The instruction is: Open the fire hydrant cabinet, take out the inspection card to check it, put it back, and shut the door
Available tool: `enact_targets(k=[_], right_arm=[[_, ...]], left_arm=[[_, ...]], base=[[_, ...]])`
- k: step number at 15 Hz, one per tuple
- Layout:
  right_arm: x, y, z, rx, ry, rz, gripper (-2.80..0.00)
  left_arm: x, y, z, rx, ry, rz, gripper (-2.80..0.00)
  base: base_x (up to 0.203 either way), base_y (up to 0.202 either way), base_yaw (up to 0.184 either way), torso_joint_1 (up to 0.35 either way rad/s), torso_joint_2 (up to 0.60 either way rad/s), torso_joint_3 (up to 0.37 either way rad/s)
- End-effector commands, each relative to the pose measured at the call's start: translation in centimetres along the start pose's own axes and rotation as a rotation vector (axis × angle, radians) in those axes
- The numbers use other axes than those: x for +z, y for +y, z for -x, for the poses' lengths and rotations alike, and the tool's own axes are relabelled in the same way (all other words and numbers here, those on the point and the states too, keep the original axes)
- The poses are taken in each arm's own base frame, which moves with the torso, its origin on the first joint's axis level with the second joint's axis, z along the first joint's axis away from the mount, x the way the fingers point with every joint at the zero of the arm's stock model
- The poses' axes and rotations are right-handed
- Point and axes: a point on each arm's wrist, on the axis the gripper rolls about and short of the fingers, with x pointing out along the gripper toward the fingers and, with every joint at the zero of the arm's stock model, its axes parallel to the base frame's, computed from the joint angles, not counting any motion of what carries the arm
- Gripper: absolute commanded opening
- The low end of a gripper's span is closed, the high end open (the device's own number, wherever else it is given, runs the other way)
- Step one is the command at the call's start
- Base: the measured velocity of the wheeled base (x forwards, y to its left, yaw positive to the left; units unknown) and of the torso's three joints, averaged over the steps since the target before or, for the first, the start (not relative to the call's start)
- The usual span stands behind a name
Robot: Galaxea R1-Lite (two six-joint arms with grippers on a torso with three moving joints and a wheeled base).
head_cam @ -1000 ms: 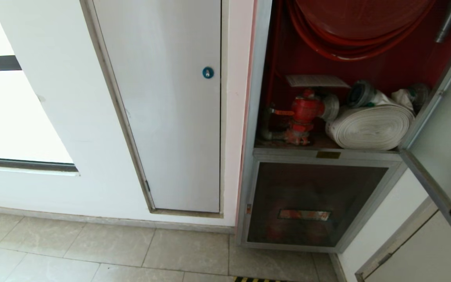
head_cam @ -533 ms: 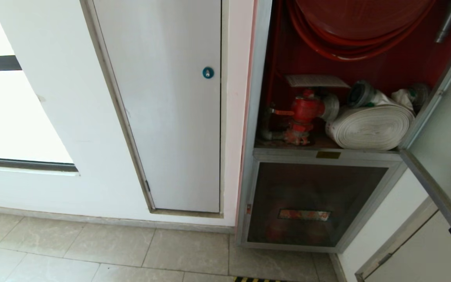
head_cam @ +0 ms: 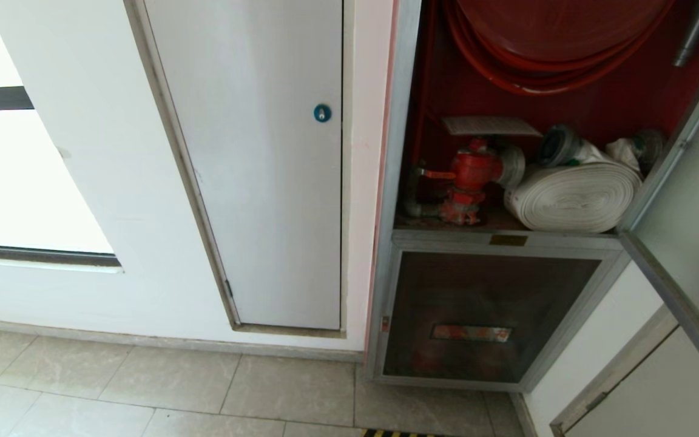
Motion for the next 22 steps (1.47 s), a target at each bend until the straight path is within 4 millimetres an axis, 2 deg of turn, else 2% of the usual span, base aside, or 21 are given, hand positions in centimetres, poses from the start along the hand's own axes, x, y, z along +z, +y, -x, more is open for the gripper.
enact_targets(k=[1, 5, 9, 12, 17, 22], right_arm=[[0.2, -1.6, 3.4, -0.034, -0.073, -0.017, -2.80], [-1.4, -2.5, 5.6, -0.109, -0.073, 0.026, -2.80], [-3.5, -2.7, 6.8, 0.078, -0.097, 0.027, -2.80], [-5.4, -2.5, 6.7, 0.180, -0.085, 0.047, -2.80], [-6.0, -2.3, 6.7, 0.301, -0.042, 0.054, -2.80], [-7.2, -2.3, 6.7, 0.306, 0.077, 0.074, -2.80]], left_arm=[[0.0, 0.0, 0.0, 0.000, 0.003, 0.000, -2.80], [0.0, 0.0, 0.0, 0.000, 0.003, 0.000, -2.80], [0.0, 0.0, 0.0, 0.000, 0.003, 0.000, -2.80], [0.0, 0.0, 0.0, 0.000, 0.003, 0.000, -2.80], [0.0, 0.0, 0.0, 0.000, 0.003, 0.000, -2.80], [0.0, 0.0, 0.0, 0.000, 0.003, 0.000, -2.80]], base=[[0.000, 0.000, 0.000, 0.000, 0.00, 0.000], [0.000, 0.000, 0.000, 0.000, 0.00, 0.000], [0.000, 0.000, 0.000, 0.000, 0.00, 0.000], [0.000, 0.000, 0.000, 0.000, 0.00, 0.000], [0.000, 0.000, 0.000, 0.000, 0.00, 0.000], [0.000, 0.000, 0.000, 0.000, 0.00, 0.000]])
